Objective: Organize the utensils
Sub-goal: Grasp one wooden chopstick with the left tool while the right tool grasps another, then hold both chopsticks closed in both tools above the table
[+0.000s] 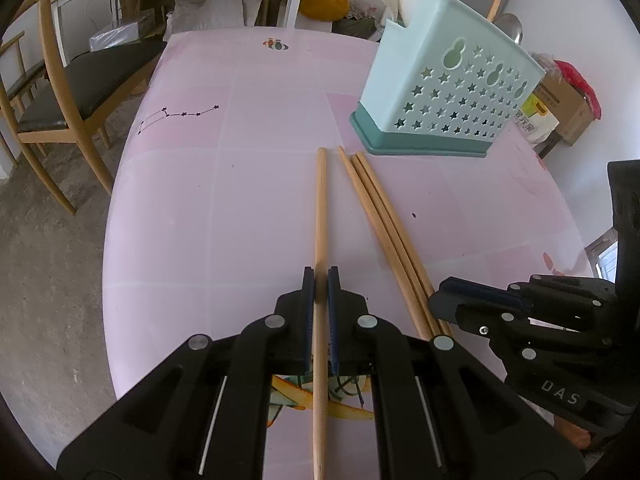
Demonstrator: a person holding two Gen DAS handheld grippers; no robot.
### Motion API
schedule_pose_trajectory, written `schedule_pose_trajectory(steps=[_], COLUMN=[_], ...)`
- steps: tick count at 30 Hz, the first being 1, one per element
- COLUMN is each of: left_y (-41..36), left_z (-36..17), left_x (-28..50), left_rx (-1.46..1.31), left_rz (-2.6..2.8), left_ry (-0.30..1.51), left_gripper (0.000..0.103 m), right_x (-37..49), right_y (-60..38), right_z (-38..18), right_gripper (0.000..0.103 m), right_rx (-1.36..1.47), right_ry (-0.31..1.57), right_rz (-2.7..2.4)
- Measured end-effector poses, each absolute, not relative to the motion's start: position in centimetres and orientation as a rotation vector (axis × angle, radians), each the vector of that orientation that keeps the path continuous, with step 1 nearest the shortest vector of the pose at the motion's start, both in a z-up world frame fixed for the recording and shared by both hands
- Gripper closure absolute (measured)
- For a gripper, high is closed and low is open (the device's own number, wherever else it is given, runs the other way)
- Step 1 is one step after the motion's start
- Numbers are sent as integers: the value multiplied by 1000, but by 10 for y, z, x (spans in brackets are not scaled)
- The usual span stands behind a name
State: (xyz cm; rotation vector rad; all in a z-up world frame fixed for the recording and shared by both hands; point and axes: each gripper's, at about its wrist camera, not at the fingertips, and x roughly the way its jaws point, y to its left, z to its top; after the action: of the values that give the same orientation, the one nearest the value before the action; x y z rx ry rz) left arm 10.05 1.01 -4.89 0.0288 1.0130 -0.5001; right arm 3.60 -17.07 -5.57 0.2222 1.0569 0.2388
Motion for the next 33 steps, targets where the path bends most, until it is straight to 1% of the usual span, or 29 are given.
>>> schedule_pose_trajectory(steps=[15,22,33], left_y=[10,14,34], left_z=[-49,-48,-45], left_x=[100,96,74], left_rx=[20,15,10], left_rz=[-499,-499,-500], left_ry=[1014,1034,1101], left_gripper=[98,98,98], right_x=[45,32,-4], right_y=[-170,-183,-228], right_z=[-58,-57,-53], right_gripper=[95,96,96], right_rx=[187,177,142], right_ry=[1074,1076,1143], right_rz=[204,179,105])
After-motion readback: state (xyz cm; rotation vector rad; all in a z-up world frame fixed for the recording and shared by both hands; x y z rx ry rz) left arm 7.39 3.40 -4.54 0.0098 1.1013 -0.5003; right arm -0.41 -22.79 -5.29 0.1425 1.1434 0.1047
